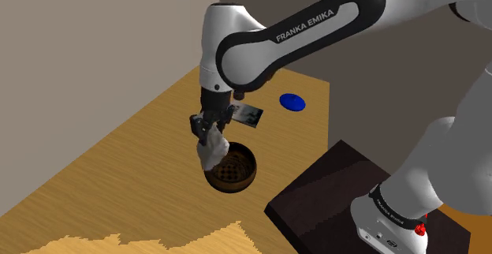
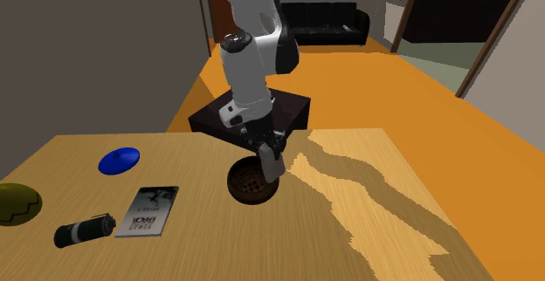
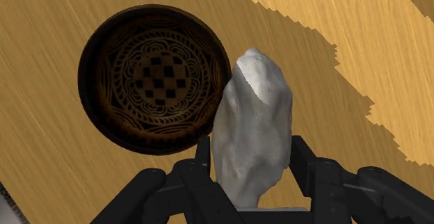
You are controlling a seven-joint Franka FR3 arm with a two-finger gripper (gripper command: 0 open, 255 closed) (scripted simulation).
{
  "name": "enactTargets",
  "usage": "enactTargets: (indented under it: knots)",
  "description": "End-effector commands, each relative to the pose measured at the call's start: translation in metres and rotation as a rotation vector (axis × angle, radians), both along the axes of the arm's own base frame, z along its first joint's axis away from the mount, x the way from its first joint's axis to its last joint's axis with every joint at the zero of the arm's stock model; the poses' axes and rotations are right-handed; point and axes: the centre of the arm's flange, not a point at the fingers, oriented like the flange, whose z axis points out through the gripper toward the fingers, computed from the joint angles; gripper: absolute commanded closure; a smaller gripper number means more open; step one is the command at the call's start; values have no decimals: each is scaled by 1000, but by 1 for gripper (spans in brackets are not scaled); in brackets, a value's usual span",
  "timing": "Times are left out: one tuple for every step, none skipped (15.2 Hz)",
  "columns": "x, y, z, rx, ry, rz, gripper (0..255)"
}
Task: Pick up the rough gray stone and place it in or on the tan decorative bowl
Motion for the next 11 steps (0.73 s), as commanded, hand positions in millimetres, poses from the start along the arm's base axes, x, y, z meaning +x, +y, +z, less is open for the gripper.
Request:
enactTargets:
  knots:
    - [-10,-25,2,0,0,0,255]
    - [-15,-37,3,0,0,0,255]
    - [-20,-49,5,0,0,0,255]
    - [-25,-61,6,0,0,0,255]
    - [-33,-83,9,0,0,0,255]
    - [-33,-83,4,0,0,0,255]
    - [-33,-83,-2,0,0,0,255]
    - [-33,-83,-7,0,0,0,255]
    - [-33,-83,-12,0,0,0,255]
    - [-33,-83,-18,0,0,0,255]
    - [-33,-83,-23,0,0,0,255]
